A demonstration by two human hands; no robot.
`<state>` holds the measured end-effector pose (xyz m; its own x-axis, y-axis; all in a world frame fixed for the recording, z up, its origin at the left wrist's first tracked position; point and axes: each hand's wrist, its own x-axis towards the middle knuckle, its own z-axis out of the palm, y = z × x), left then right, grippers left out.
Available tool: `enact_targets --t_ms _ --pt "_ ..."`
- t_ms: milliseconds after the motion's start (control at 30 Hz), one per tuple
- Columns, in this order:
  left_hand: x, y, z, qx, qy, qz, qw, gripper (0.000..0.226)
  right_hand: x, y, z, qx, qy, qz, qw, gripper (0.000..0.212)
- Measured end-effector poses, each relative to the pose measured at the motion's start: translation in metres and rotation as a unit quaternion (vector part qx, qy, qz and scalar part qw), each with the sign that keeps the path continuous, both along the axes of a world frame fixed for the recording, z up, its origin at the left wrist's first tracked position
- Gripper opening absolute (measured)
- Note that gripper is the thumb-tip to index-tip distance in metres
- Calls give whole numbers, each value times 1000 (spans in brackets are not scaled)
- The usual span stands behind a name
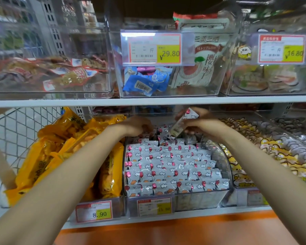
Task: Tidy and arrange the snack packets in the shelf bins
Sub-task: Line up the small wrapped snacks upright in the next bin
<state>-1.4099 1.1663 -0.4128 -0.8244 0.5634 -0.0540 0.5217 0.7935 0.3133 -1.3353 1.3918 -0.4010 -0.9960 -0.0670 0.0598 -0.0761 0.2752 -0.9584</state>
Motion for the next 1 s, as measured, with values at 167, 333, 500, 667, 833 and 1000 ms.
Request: enact_targets --t_ms 167,333,500,667,833,1000 --pt "0 -10 -3 -123 51 -41 990 43 -13 -34 -3 115 68 -71 988 35" --pt "-1 -13 -7 -179 94 -60 978 24 -26 -54 -6 254 99 -107 956 41" --pt "0 -14 -9 -153 118 -43 980 19 -31 -59 -8 301 92 -91 945 38" --pt "7 -13 -6 -158 113 -21 981 22 -37 -59 -3 308 80 -101 943 37" --pt "3 -12 -8 -205 127 -32 970 28 -41 -74 -24 371 66 -44 925 21" --pt "2 -11 -7 -148 126 -15 981 32 -45 -80 -24 400 49 -20 915 29"
